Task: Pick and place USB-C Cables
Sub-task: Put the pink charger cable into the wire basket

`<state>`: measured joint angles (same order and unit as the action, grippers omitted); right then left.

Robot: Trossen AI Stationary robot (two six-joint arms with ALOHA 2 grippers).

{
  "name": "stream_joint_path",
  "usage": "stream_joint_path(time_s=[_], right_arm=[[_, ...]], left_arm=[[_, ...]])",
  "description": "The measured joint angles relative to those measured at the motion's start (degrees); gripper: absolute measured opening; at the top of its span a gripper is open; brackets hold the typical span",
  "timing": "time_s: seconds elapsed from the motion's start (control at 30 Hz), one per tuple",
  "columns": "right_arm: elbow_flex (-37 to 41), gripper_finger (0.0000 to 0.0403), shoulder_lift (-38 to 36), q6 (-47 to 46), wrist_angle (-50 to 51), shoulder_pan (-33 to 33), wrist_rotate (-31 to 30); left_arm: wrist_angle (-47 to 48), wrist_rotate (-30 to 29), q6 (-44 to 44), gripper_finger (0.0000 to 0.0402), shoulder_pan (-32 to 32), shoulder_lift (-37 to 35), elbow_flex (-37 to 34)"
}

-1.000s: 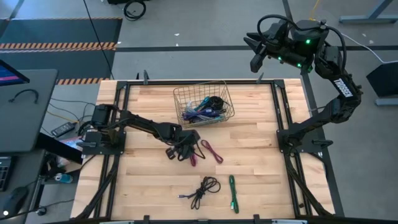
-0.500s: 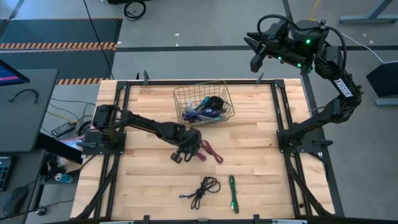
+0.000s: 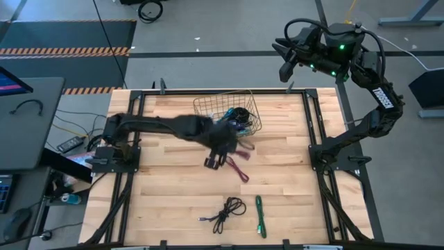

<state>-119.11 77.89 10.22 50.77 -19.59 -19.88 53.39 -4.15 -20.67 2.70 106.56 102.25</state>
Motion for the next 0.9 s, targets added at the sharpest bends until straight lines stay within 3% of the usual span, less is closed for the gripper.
stream_joint_path(time_s=[0.2, 0.4, 0.7, 0.9], right_arm=[[0.0, 0.0087, 0.0, 0.0, 0.2, 0.0, 0.0], [0.0, 0.0087, 0.0, 0.0, 0.2, 0.0, 0.0], [0.0, 0.0087, 0.0, 0.0, 0.1, 0.0, -0.8], [0.0, 0.0079, 0.0, 0.0, 0.0, -0.1, -3.2]], left_arm=[[4.2, -6.0, 8.2, 0.0020, -3.3, -0.1, 13.7], [7.2, -10.1, 12.4, 0.0020, -9.7, -0.1, 21.8], [17.5, -9.9, 17.0, 0.0020, -23.7, 0.5, 22.5], [15.7, -2.2, 18.2, 0.0020, -29.7, 0.4, 16.8]])
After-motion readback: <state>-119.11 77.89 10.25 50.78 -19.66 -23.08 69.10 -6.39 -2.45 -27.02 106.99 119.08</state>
